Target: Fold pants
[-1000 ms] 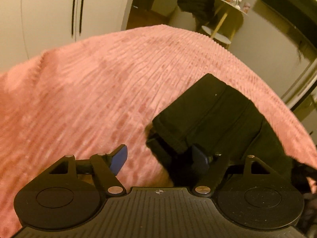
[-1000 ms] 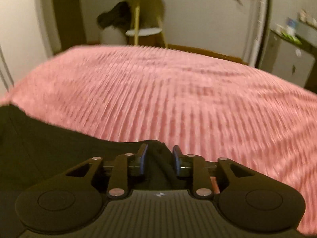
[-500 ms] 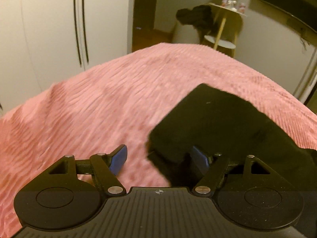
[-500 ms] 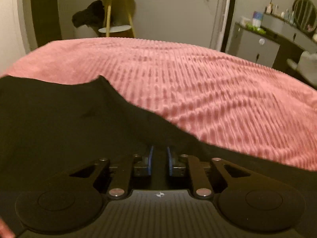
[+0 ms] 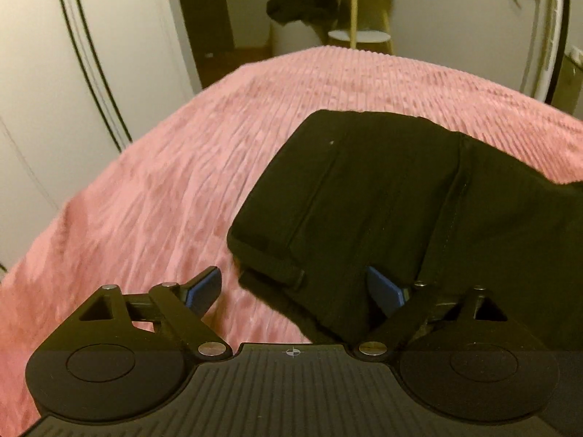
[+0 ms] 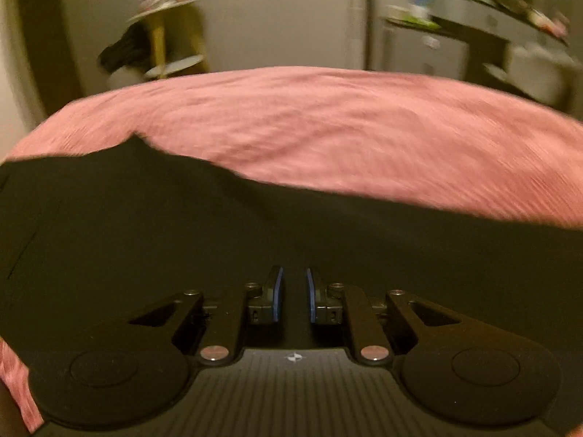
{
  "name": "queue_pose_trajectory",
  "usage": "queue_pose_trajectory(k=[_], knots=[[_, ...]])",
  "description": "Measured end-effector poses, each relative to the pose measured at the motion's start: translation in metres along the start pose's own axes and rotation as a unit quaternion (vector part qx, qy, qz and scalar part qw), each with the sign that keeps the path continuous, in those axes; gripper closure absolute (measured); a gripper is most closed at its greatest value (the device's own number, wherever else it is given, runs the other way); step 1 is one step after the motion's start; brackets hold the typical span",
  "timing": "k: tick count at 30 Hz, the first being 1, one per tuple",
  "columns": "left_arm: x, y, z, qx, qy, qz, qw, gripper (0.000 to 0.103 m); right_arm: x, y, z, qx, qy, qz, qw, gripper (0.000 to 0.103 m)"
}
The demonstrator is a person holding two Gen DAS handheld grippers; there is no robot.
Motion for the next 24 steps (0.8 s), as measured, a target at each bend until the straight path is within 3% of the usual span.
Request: queue_pose_trajectory(k=[2,3,6,11,17,24], knots=[[-0.001,0.007,-0.001,-0.009,0.002,-0.002,1.0000,0.013,-0.007,0.010,0.050,-0.104,-0.058,-0.023,0.993,0.087],[-0.001,0.013,0.001,-0.020,-0.001,0.001,0.9998,0.013,-0.010,0.019,0.072,-0.134,-0.102,-0.032,0.985,0.085],[-0.002,0.036,0.012,-0.056,-0.019,0.031,0.9977,0.013,-0.014,0.066,0.117,-0.098,-0.241,0.011,0.966,0.083],[0.004,0.066,0.056,-0.139,-0.030,0.040,0.9889,0.011,-0.020,0.121,0.170,-0.101,-0.349,0.050,0.930,0.078],[-0.002,0.096,0.155,-0.233,-0.083,0.023,0.9687,0.010,-0.047,0.151,0.226,-0.117,-0.405,0.081,0.903,0.062],[-0.029,0.112,0.284,-0.299,-0.156,0.024,0.9412,0.010,-0.079,0.121,0.315,-0.111,-0.470,0.080,0.872,0.054]])
Point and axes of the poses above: each gripper's, at about its wrist camera, not at the fingertips, and y roughly against the way its jaws point, z to its right, x to its top, the point moved 4 cm from there along -y, roughly the way its jaws point
